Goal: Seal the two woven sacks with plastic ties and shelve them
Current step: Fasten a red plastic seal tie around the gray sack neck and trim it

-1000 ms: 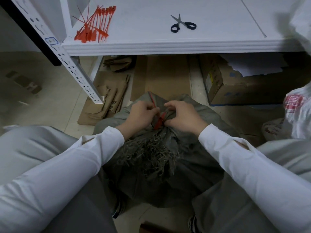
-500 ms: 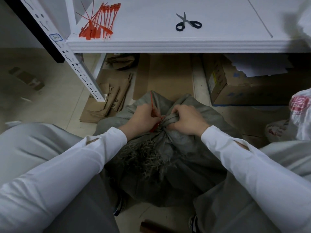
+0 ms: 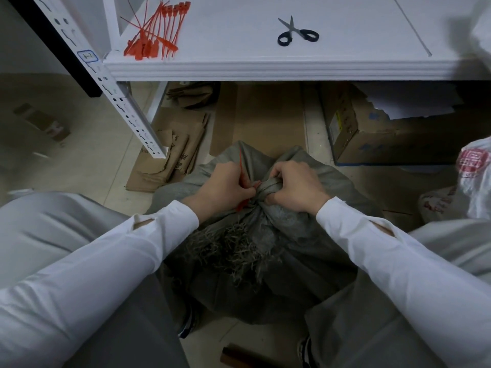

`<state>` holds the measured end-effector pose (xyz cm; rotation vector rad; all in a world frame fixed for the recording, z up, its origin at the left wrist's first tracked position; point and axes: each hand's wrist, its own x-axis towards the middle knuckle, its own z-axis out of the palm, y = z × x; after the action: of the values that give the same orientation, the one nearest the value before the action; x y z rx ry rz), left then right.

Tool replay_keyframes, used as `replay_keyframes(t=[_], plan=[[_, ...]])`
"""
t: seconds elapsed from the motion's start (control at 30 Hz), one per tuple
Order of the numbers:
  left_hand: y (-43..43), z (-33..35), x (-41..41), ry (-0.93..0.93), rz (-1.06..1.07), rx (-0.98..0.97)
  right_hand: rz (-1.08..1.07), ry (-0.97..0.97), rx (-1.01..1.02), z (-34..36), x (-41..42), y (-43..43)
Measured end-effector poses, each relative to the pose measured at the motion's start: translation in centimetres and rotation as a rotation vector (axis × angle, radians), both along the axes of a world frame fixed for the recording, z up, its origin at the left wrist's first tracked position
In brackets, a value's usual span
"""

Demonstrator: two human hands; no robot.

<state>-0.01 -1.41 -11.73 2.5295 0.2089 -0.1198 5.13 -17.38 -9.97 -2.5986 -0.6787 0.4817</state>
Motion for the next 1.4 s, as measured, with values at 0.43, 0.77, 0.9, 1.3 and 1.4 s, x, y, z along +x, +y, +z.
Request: replay_keyframes(t=[0.43,0.77,0.9,1.3,1.4], plan=[[0.4,1.3,0.5,0.066,0.053,-0.046,0.013,0.065,0.04,0.1,1.1,0.1],[2.0,7.7,1.4,-0.342,0.187,-0.042,-0.141,0.003,0.33,3.6,3.7,0.7],[2.2,9.1,2.2,-0.476,0.062,0.021,-0.198,-0.127,0.363,5.5,5.8,1.3],[3.5,12.1,5.4,-0.685,-0.079,0.193,-0.285,-0.373,0.156,7.9,16.7,5.2],[3.6,11.6,6.1,-0.669,-0.094,0.209,-0.288,-0.385,0.082,7.9,19.0,6.6]])
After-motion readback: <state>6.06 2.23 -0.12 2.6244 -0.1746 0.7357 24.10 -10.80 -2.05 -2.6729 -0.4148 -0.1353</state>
